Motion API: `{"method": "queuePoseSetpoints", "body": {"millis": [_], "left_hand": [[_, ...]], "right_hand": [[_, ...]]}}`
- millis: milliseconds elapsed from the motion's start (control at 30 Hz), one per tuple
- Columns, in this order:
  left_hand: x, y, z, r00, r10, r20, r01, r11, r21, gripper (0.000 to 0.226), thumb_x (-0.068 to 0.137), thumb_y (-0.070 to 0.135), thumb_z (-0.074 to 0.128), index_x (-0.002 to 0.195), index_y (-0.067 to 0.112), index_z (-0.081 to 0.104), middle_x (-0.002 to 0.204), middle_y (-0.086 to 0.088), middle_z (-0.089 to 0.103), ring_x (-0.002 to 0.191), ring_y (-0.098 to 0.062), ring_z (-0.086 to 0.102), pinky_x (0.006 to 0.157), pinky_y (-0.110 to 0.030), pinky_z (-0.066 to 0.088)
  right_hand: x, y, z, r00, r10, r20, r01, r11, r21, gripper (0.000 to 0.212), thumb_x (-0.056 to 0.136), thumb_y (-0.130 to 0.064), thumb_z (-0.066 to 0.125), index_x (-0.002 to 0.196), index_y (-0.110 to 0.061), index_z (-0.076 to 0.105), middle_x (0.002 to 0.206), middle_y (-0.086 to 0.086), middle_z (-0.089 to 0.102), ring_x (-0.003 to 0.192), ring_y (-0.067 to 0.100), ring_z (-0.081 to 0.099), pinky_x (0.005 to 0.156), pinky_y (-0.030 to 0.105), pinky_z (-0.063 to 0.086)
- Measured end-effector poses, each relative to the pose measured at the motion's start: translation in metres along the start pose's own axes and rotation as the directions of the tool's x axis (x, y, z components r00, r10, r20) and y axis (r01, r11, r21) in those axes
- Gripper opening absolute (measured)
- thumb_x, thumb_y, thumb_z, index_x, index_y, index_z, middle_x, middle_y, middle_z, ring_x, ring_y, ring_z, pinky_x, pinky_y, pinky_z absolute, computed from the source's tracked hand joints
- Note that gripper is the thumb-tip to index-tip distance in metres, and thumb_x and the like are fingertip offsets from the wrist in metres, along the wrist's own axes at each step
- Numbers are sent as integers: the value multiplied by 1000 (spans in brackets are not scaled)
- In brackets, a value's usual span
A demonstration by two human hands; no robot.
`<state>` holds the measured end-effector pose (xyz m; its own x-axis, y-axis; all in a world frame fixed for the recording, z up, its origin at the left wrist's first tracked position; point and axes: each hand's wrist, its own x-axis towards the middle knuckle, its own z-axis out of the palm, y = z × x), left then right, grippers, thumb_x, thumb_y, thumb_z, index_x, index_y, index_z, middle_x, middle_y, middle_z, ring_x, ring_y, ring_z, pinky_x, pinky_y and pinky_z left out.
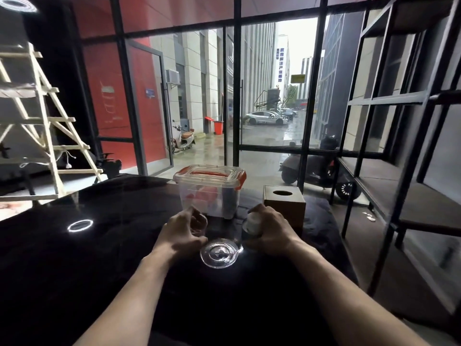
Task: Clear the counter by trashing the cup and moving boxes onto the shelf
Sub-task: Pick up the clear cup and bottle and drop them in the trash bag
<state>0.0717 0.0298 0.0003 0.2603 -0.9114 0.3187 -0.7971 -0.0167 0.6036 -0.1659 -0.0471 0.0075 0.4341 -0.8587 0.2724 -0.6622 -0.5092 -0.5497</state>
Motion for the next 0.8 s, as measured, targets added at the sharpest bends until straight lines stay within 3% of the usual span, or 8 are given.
{"method": "queuePoseSetpoints", "body": {"millis": [100,167,267,400,500,633,800], "left_hand": [[-9,-10,-4,992,-101,80,100,995,13,47,51,44,84,89,31,61,86,15,72,80,2,67,80,-25,55],[-14,-13,-2,979,-154,136,151,988,38,52,52,51,83,95,29,61,92,12,71,89,-9,67,83,-27,52],[-20,-13,0,965,-195,176,194,981,28,43,58,41,81,94,28,62,94,9,70,92,-11,66,84,-28,53],[-22,-6,0,947,-223,229,237,971,-32,40,56,37,78,92,27,64,91,8,70,86,-8,67,73,-22,52],[-24,-1,3,937,-233,261,266,959,-101,42,55,36,81,92,28,63,89,7,72,78,-6,69,62,-15,49],[-26,2,11,924,-214,316,294,928,-231,44,63,27,84,100,20,62,102,-7,72,91,-19,72,81,-30,58],[-30,3,16,927,-181,329,302,879,-369,50,64,21,88,106,15,61,103,-8,72,73,-11,70,59,-15,54]], "right_hand": [[1,-13,8,1000,8,31,-10,998,57,69,53,-40,93,112,-25,62,113,0,63,102,22,62,90,38,54],[0,-17,14,998,46,53,-51,994,95,65,50,-38,94,106,-22,65,108,0,67,97,20,64,83,33,55],[-3,-20,22,989,101,109,-119,979,167,57,50,-39,92,99,-20,70,97,-4,73,89,16,68,72,26,55],[-7,-23,30,971,159,179,-204,941,269,61,54,-39,92,110,-24,72,105,-2,76,99,17,71,93,37,59],[-8,-29,32,958,172,228,-234,931,280,63,47,-43,90,105,-23,74,103,-1,78,99,17,73,94,39,59],[-8,-31,36,942,242,230,-309,895,321,62,47,-35,95,104,-19,73,103,0,77,99,19,73,95,40,59],[-14,-26,36,942,280,187,-331,871,362,79,29,-41,91,102,-20,68,105,2,75,102,21,70,97,41,57]]}}
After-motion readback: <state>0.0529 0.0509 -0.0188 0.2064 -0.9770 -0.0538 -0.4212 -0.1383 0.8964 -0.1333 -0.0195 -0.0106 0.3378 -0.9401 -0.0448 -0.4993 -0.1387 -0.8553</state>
